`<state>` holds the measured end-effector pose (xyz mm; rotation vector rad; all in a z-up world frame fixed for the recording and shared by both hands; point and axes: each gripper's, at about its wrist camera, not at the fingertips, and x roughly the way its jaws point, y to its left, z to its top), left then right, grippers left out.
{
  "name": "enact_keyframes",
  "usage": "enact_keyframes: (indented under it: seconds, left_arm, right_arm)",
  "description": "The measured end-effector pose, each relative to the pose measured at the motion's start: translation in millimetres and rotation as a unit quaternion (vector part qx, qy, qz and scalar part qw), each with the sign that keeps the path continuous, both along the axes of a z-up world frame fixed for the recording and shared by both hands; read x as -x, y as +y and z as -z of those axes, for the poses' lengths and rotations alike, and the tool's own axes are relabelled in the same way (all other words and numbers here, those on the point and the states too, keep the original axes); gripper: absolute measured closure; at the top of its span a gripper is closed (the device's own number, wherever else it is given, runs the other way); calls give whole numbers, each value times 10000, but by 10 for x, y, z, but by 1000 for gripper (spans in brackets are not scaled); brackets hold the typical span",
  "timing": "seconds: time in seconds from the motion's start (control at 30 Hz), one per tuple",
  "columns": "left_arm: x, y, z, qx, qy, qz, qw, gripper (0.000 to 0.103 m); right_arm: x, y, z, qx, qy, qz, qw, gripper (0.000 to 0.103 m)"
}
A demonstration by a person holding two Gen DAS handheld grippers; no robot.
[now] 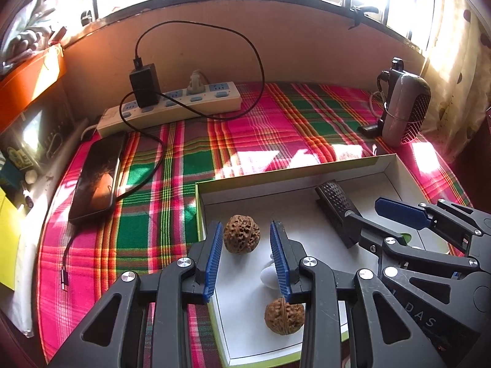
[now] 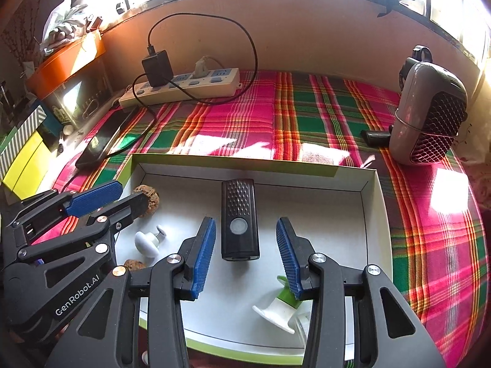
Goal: Organize objects
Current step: 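Lower the walnut with the left tool and open it while the right tool releases the remote, then withdraw both open tools from the tray toward the remaining objects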
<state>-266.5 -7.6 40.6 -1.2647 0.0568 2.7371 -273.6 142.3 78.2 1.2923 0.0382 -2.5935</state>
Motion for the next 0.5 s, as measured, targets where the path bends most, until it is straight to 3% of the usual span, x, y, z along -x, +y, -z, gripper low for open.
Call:
enact_keyframes:
  seconds: [0.5]
  left_arm:
    - [-490,59,-172,11,297,-49,9995,73]
  right_arm:
    - [-369,127,-179,18,330,26,9995,60]
